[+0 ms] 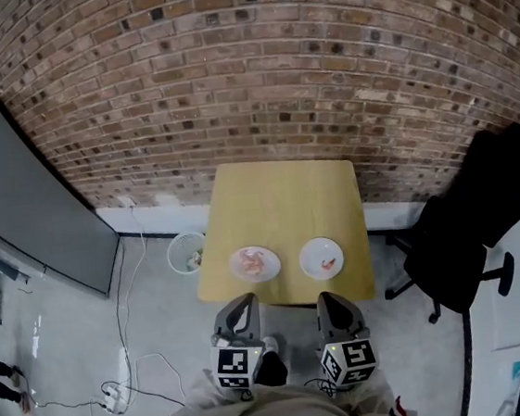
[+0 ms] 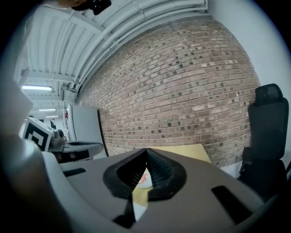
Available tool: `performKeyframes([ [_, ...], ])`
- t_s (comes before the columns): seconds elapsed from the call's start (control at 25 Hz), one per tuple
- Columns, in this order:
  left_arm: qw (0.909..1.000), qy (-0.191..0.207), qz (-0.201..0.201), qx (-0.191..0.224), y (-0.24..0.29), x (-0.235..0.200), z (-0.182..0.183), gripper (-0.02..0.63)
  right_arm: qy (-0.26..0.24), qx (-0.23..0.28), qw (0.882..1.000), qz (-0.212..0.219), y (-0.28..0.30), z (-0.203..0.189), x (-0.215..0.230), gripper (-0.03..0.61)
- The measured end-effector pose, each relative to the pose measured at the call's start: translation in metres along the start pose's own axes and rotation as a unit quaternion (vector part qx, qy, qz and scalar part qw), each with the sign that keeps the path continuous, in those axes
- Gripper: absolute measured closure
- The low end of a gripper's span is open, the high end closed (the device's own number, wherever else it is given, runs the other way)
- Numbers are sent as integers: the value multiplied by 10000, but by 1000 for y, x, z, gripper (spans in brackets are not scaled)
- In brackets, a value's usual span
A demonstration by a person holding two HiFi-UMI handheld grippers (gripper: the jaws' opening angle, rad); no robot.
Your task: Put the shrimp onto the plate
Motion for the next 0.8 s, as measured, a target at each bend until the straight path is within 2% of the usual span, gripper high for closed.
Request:
performKeyframes([
  [0.28, 9998, -3, -173, -108, 39, -47, -9, 603, -78, -197, 9997, -155, 60, -2, -8, 555],
  [0.8, 9989, -193, -178, -401, 79, -129, -35, 604, -88, -533, 9976, -425, 138, -18, -29, 555],
])
Point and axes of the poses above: the fingertips, and each gripper's own axes: y forward along the fingers, x to its right, z out of its top, the point moved 10 cm from there along -y, backward along the fingers, and after that the axes turned 11 degrees about x, right-handed, at the moved point
